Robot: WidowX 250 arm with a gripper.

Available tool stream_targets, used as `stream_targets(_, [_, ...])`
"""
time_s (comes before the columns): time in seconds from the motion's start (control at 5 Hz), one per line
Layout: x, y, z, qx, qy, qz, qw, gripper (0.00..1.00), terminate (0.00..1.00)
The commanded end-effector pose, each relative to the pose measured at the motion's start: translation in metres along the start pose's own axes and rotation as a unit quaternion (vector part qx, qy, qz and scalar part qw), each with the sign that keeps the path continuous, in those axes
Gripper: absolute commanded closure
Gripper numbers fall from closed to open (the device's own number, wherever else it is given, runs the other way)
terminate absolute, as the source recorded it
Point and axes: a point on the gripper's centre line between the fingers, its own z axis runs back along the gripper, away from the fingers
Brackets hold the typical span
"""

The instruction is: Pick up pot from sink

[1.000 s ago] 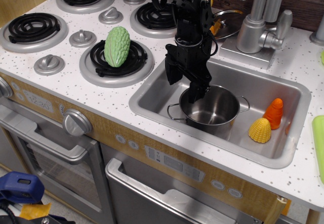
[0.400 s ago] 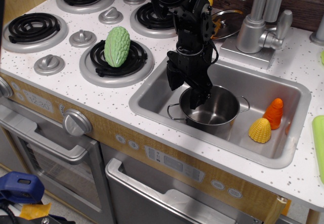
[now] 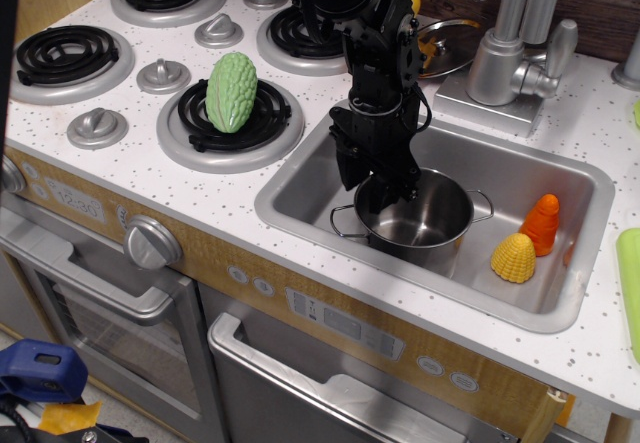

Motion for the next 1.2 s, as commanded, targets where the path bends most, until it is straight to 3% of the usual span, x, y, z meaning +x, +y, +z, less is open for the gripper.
stream_targets(0.0, [0.009,0.003,0.013,0.011,-0.023,-0.003,0.9997,1.0,0.0])
stream_targets(0.2, [0.016,0.004,0.024,0.016,-0.013,-0.003,0.9998,1.0,0.0])
stream_targets(0.6, [0.025,0.008,0.046,0.043,-0.025,-0.027,0.9984,1.0,0.0])
stream_targets(0.8, [0.029,0.012,0.055,0.031,-0.026,-0.023,0.9989,1.0,0.0])
stream_targets(1.0, [0.034,0.015,0.068,0.021,-0.015,-0.027,0.9993,1.0,1.0])
